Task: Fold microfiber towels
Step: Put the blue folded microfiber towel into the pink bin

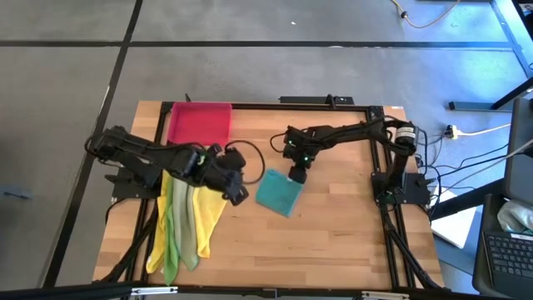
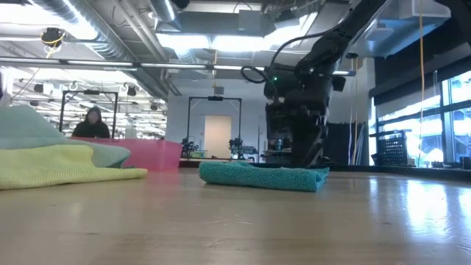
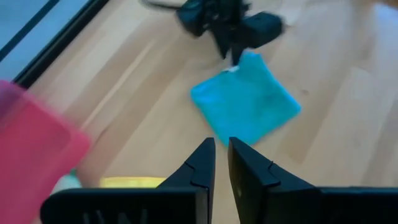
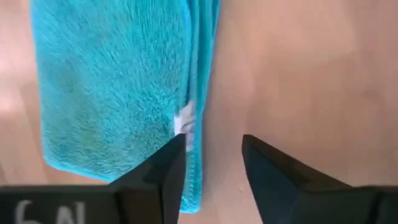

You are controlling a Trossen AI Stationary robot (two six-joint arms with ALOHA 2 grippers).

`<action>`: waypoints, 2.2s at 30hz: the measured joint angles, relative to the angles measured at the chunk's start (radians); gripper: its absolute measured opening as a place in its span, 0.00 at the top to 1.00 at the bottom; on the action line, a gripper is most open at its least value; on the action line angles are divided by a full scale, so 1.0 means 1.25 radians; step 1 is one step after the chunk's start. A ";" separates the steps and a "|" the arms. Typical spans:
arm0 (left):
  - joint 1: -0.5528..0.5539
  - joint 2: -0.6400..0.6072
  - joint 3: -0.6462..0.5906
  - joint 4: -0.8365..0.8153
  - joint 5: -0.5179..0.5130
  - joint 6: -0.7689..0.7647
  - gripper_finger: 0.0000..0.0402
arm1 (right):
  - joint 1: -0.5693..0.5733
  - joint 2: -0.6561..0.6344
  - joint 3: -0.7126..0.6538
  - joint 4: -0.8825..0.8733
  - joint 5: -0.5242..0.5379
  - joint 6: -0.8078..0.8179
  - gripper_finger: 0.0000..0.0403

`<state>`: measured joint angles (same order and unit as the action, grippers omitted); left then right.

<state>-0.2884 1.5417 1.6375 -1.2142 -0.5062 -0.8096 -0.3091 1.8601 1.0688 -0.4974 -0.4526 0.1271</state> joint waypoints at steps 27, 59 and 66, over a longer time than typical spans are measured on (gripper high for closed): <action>0.026 0.116 -0.350 0.584 0.227 0.791 0.75 | 0.139 -0.519 -0.086 -0.183 0.177 0.173 0.57; 0.104 0.412 -0.245 0.663 0.323 0.919 0.62 | 0.423 -0.554 -0.217 -0.155 0.242 0.607 0.57; 0.114 0.414 -0.245 0.666 0.354 0.865 0.81 | 0.425 -0.554 -0.217 -0.155 0.236 0.610 0.57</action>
<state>-0.1457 2.0590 1.3308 -0.3815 -0.0636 0.2718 0.2215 1.1675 0.7975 -0.6914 -0.1577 0.8894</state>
